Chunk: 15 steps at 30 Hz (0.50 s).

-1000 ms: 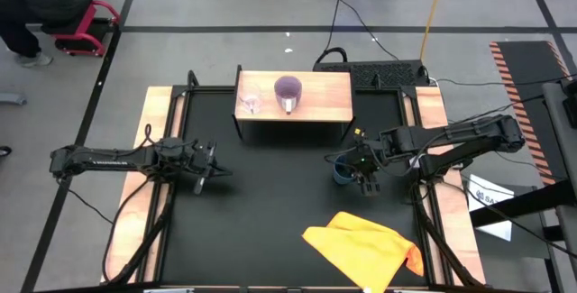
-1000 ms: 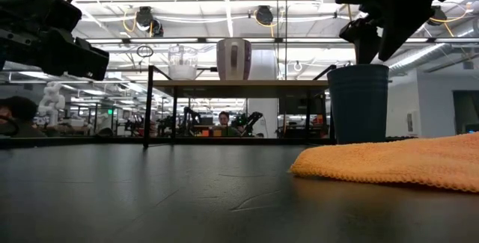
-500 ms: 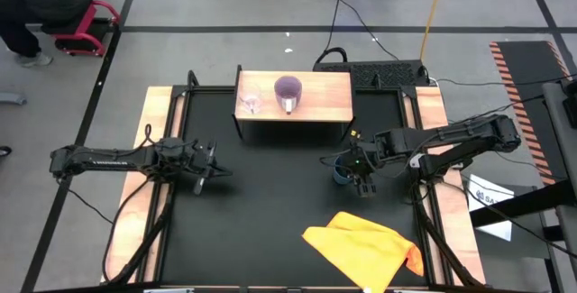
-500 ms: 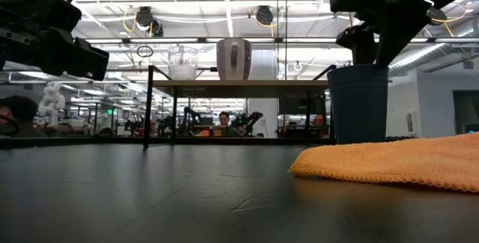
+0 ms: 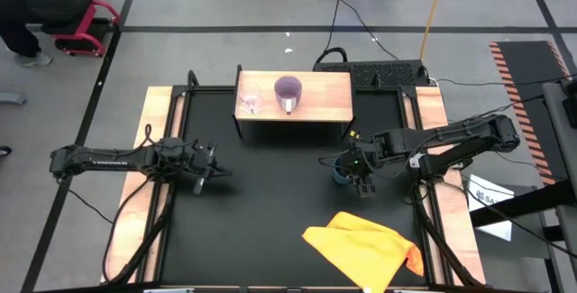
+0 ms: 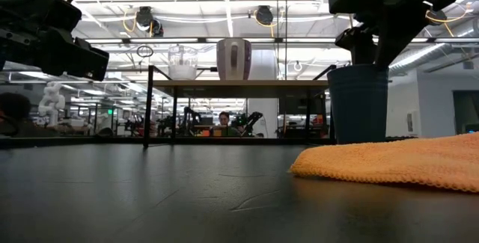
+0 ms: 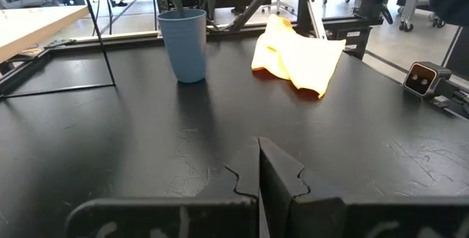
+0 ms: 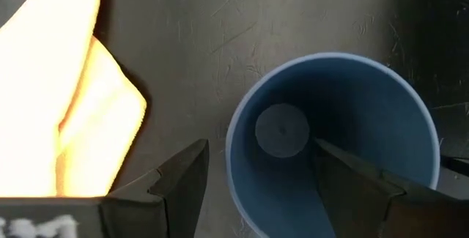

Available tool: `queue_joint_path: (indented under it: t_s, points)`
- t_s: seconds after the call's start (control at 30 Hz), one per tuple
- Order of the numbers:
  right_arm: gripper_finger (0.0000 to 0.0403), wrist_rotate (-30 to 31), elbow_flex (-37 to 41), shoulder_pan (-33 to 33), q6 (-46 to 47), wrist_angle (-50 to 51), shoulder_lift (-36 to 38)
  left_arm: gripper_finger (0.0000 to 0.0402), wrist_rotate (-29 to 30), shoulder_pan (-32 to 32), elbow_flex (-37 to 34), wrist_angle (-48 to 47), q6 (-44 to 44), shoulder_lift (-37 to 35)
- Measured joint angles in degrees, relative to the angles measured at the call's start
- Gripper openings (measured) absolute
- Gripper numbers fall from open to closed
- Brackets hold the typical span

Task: Stack small to large cups/mugs on shelf
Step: Put the dark blue cup on the shelf

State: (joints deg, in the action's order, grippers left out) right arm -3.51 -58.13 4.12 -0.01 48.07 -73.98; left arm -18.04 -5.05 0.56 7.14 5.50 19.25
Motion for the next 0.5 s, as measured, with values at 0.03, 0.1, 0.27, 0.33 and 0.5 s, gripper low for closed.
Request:
queue_joint_path:
  t_s: [0.03, 0.1, 0.27, 0.33, 0.5]
  points:
    - [0.0226, 0.0, 0.0, 0.0, 0.0, -0.02, 0.0, 0.0003, 0.0, -0.01, 0.02, 0.02, -0.02, 0.0]
    - [0.0219, 0.0, 0.0, 0.0, -0.07, 0.0, 0.0, 0.0003, 0.0, 0.01, 0.02, 0.01, -0.01, 0.0]
    - [0.0191, 0.0, 0.0, 0.0, -0.75, 0.02, 0.0, 0.0003, 0.0, -0.01, 0.02, -0.02, 0.0, 0.0]
    - [0.0178, 0.0, 0.0, 0.0, -1.44, 0.02, 0.0, 0.0003, 0.0, -0.01, 0.02, -0.02, 0.0, 0.0]
    - [0.0139, 0.01, 0.0, 0.0, -4.07, 0.25, 0.0, 0.0003, 0.02, 0.0, 0.02, -0.02, 0.22, 0.0]
